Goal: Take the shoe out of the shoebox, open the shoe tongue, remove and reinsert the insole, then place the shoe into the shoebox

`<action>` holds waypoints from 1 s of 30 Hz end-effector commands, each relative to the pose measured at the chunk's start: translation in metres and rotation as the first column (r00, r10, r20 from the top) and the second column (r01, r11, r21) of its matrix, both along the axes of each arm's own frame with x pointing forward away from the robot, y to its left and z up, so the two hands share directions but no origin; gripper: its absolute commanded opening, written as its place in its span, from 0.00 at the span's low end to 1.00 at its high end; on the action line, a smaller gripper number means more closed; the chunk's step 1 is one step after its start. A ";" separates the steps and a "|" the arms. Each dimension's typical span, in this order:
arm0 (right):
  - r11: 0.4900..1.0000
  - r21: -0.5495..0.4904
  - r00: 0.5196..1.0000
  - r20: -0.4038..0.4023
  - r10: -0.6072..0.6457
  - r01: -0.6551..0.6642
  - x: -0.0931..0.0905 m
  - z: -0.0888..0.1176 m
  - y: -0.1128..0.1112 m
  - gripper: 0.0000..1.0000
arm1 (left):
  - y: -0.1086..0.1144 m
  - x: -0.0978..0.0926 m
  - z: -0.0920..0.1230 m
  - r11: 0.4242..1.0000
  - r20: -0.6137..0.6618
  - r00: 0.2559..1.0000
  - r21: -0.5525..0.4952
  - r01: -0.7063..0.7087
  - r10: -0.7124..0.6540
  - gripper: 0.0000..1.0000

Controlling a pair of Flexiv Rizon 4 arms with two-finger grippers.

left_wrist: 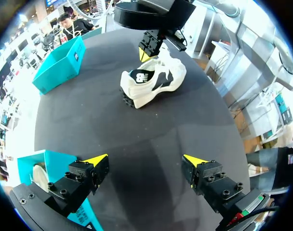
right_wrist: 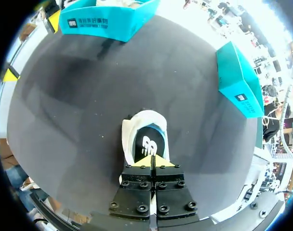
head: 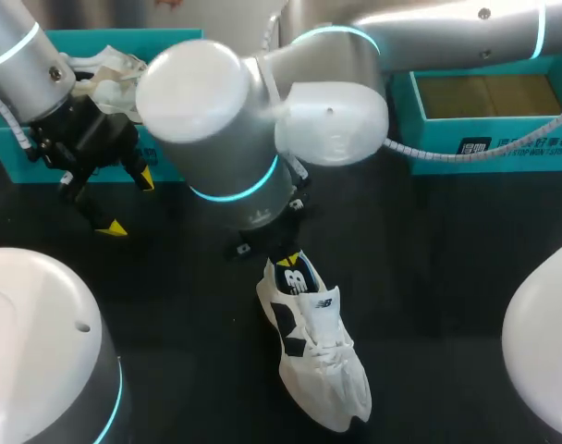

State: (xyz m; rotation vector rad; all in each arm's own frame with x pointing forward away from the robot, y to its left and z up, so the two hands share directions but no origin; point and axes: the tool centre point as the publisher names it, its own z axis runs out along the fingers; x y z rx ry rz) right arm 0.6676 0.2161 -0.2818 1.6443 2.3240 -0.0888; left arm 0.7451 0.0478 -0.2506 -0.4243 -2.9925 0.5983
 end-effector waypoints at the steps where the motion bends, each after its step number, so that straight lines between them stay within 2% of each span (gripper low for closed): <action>1: 0.998 0.060 1.000 -0.001 0.011 -0.010 -0.003 0.000 -0.015 0.00 | 0.001 -0.002 0.001 1.000 0.002 1.000 0.002 -0.001 0.001 1.00; 4: 0.998 0.060 1.000 -0.001 0.011 -0.010 -0.003 0.000 -0.015 0.00 | 0.001 -0.002 0.001 1.000 0.002 1.000 0.002 -0.001 0.001 1.00; 6: 0.998 0.060 1.000 -0.001 0.011 -0.010 -0.003 0.000 -0.015 0.00 | 0.003 0.009 -0.003 1.000 0.000 1.000 -0.016 -0.008 0.008 1.00; 9: 0.998 0.060 1.000 -0.001 0.011 -0.010 -0.003 0.000 -0.015 0.00 | 0.012 0.023 -0.003 0.998 -0.013 0.999 -0.045 0.052 -0.053 1.00; 16: 1.000 0.008 1.000 0.006 0.018 -0.018 0.002 -0.023 -0.021 0.00 | 0.030 0.048 -0.003 0.991 0.040 0.990 0.016 0.136 -0.137 1.00; 20: 1.000 0.000 1.000 0.021 0.022 -0.022 0.003 -0.032 -0.024 0.00 | 0.036 0.052 -0.002 0.982 0.074 0.981 0.085 0.171 -0.177 1.00; 30: 0.999 -0.037 1.000 0.015 -0.005 0.005 0.002 -0.048 -0.026 0.00 | 0.036 0.052 -0.002 0.982 0.074 0.981 0.085 0.171 -0.177 1.00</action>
